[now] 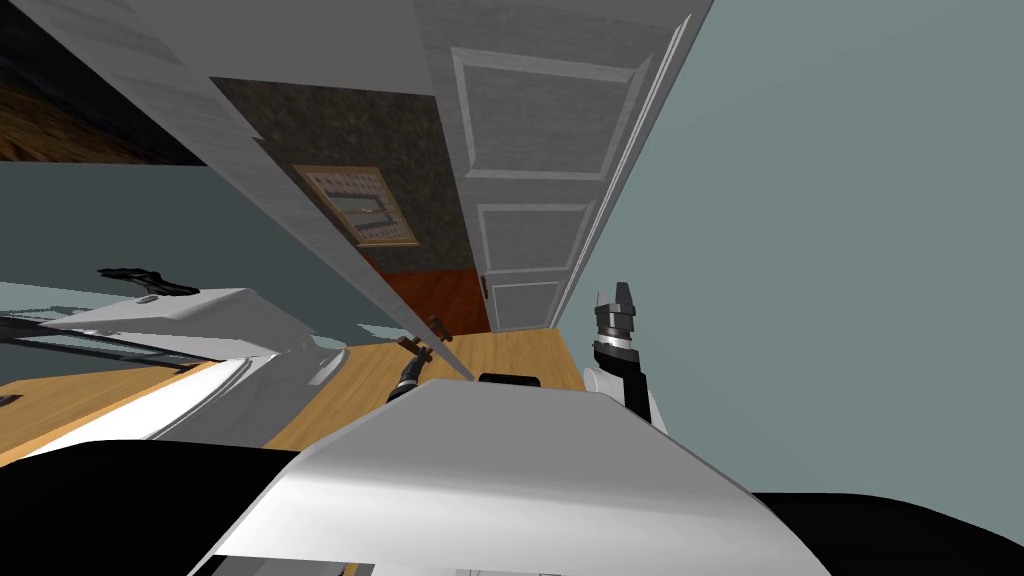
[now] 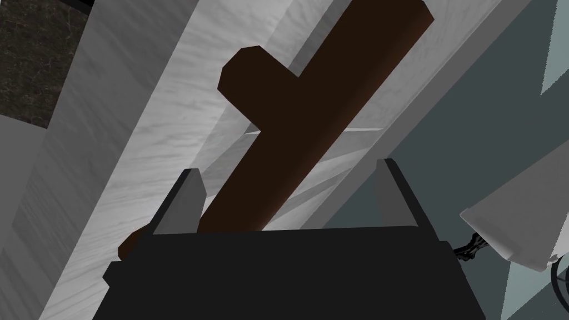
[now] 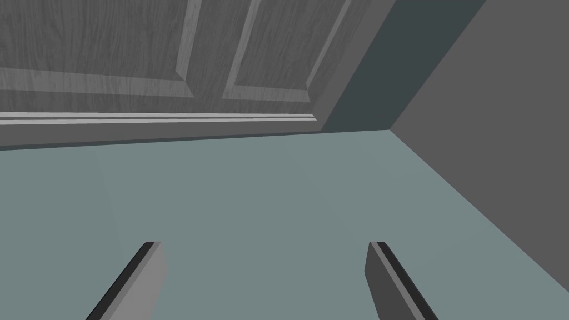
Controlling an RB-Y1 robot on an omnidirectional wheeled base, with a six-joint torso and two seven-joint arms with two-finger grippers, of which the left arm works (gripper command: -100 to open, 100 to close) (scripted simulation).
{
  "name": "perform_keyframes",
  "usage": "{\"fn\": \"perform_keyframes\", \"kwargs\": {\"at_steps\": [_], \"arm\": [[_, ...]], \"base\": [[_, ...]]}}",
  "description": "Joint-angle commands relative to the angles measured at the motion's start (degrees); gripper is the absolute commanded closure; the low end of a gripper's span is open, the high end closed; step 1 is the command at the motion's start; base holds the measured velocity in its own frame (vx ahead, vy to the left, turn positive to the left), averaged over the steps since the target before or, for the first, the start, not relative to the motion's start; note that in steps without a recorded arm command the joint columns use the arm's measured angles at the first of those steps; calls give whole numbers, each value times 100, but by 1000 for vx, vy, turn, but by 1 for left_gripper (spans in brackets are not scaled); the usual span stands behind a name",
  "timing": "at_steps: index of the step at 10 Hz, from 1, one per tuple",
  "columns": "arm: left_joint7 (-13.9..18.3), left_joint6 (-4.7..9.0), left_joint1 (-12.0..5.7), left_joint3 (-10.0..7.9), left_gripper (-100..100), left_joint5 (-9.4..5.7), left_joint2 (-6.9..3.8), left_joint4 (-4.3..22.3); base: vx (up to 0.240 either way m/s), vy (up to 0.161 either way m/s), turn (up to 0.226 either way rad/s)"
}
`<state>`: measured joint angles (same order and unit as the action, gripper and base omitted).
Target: Pull the door open
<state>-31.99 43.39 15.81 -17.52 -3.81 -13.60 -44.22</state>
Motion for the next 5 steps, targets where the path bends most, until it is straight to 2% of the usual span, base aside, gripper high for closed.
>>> {"fn": "perform_keyframes", "kwargs": {"at_steps": [1, 5], "arm": [[254, 68, -160, -72, 100, -128, -113, 90], [374, 71, -166, -46, 100, -166, -121, 96]], "base": [[-15, -6, -8], [-4, -2, -7]]}}
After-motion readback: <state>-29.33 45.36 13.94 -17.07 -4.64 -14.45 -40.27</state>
